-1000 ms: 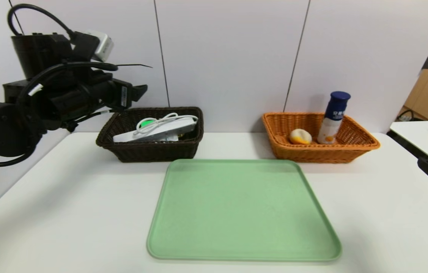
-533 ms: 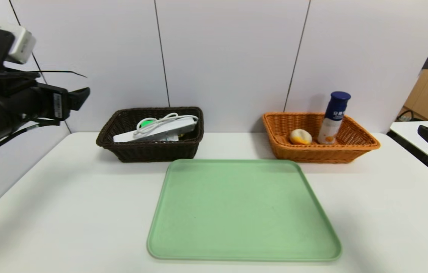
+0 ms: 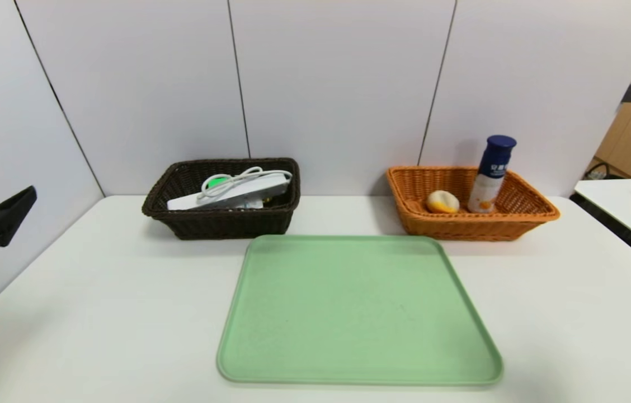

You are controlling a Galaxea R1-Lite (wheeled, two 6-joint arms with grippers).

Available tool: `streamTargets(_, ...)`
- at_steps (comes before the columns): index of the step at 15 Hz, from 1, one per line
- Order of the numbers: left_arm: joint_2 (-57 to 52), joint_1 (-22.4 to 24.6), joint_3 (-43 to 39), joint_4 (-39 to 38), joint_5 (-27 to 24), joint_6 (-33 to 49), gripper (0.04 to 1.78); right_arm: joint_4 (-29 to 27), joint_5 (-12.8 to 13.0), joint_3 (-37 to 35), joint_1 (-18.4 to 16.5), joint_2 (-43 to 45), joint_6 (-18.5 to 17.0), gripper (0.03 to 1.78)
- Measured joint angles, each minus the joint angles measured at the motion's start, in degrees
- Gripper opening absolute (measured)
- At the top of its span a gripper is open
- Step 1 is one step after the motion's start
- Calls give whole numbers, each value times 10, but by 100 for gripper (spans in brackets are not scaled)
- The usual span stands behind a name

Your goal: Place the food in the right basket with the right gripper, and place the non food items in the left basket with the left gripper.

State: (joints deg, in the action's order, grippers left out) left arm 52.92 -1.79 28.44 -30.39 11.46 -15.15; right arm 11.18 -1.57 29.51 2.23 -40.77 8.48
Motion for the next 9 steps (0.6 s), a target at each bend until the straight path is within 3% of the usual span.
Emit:
streamTargets(4,-104,16,-86,8,-29,12,169,-74,-7,-36,0,113,-4,171)
streamTargets(9,-230,21,-123,128,-66,24,169,-194,-6,-70,-3,242,-10,171)
